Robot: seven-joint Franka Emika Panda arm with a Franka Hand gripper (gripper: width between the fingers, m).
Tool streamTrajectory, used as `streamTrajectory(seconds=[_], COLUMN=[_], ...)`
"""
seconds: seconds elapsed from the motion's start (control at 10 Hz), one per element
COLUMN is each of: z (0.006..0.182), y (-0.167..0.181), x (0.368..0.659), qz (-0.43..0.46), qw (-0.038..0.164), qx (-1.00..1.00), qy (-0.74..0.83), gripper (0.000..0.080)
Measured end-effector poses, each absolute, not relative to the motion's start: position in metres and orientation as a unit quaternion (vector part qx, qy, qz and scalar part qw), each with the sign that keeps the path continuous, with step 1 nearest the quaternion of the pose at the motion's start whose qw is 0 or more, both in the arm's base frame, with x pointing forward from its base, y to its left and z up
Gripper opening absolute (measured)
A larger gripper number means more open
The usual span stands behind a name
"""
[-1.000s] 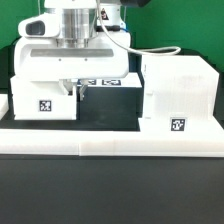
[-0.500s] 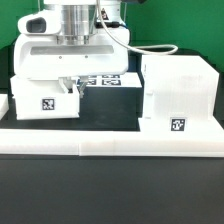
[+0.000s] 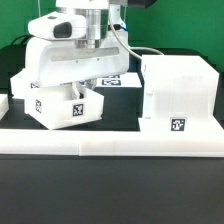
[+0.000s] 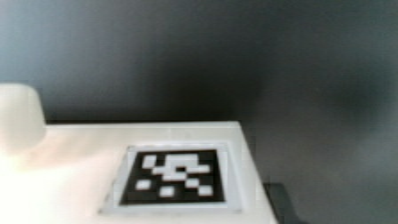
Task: Assemble drawer
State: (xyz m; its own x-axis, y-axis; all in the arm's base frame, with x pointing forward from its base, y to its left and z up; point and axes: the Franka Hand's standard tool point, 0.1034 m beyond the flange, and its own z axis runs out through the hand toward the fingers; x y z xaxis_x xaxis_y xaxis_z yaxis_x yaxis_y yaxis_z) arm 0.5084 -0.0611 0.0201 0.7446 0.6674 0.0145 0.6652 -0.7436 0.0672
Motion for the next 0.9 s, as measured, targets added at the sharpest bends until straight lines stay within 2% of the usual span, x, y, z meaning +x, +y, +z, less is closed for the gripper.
streamTrajectory(seconds=[0.4,0.6,0.9], z=[0.0177,0.0200,0.0201], y=[-0.0589,-0.0539,-0.0583], x=[0.5079,0.5115,0.5111], qz=[0.006,-0.012,-0.021], qw=[0.034,0.026,0.028], qx=[0.884,0.851,0.799], qy=[0.467,0.525,0.600], gripper=[0.0042,0.0042,0.0042])
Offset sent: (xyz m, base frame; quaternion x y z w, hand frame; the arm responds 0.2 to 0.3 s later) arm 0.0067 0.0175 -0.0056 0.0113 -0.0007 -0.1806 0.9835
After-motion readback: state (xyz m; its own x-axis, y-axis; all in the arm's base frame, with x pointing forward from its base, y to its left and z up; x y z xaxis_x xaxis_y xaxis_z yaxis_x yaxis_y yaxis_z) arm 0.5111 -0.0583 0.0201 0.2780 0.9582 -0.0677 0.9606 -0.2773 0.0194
